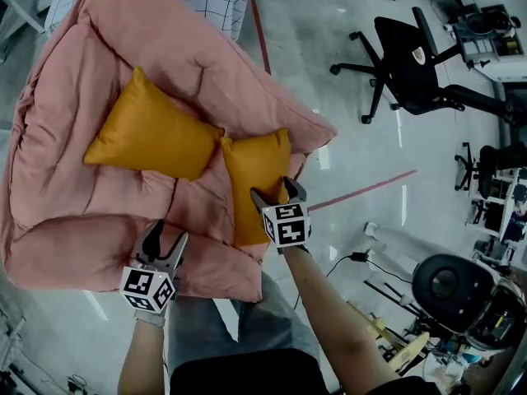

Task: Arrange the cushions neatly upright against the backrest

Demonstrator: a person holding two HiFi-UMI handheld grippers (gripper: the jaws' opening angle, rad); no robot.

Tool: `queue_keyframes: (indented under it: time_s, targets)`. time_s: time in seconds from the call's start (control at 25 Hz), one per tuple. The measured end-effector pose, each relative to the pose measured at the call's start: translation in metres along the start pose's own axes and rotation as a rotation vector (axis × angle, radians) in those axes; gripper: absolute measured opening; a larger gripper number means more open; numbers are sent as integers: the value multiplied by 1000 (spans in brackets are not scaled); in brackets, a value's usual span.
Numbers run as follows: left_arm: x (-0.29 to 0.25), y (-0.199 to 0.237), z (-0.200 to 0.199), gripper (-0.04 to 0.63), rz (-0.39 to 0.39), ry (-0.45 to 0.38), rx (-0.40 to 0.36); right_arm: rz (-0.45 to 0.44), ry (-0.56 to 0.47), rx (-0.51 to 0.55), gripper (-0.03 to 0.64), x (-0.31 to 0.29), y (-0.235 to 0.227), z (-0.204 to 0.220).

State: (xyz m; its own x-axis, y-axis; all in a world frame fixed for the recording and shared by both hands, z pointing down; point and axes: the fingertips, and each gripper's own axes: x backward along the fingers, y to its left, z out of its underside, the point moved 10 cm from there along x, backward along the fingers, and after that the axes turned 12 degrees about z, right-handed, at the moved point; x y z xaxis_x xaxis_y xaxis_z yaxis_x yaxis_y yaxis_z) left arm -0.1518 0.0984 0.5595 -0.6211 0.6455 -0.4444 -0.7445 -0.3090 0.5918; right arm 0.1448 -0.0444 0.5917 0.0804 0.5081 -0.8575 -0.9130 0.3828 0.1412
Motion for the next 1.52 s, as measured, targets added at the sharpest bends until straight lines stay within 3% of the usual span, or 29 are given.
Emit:
queue_keyframes:
  time_s: [0.2, 0.36, 0.92, 1.08, 1.24, 1.52]
  targets:
    - [5, -3, -2, 275, -17, 17, -9, 14, 65, -160, 387, -12, 5, 17]
    - [11, -7, -6, 275, -24, 31, -28, 24, 101, -162, 384, -35, 13, 17]
    - [37, -3, -11, 275, -37, 56, -43, -3, 22, -149, 198, -21, 5, 25]
    - [44, -9, -14, 275, -30, 56, -55, -72, -79, -108, 193, 12, -3, 21]
    - [55, -20, -14, 275, -23, 41, -60, -130, -213, 23, 192, 49, -4, 8]
    - [82, -30, -5, 275, -41, -23, -58, -337, -452, 209, 193, 97, 34, -24]
